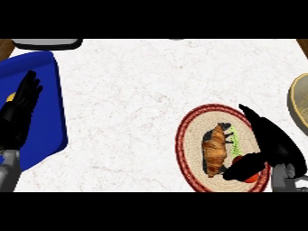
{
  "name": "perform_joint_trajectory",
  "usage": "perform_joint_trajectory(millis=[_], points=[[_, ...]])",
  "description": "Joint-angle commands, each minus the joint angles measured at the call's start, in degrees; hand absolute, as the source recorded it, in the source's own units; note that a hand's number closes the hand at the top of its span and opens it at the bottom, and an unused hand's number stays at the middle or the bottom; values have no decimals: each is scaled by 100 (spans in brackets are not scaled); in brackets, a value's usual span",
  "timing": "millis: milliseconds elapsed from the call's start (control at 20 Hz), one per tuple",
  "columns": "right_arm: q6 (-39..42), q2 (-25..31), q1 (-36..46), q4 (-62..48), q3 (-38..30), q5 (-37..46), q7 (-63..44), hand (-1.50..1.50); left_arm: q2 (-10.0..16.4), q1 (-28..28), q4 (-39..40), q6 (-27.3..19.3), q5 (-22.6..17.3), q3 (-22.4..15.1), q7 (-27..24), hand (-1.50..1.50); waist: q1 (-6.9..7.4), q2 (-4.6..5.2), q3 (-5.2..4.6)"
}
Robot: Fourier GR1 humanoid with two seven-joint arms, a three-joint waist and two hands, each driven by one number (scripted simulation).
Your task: Pick the croissant from the placemat and place it in the bowl
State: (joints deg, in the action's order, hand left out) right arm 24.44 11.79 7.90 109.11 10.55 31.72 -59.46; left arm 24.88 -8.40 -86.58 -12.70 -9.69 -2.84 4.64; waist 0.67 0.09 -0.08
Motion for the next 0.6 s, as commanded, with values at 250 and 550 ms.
perform_joint_trajectory(millis=[250, 550], points=[[633, 126, 415, -244, 375, 507, -838, -150, 67, -8, 380, 298, -85, 355, -262, 0, -78, -13, 0], [312, -186, 619, -971, 538, 1253, -436, -150, -124, 143, 25, 251, 161, 315, -134, 0, -47, -10, 6]])
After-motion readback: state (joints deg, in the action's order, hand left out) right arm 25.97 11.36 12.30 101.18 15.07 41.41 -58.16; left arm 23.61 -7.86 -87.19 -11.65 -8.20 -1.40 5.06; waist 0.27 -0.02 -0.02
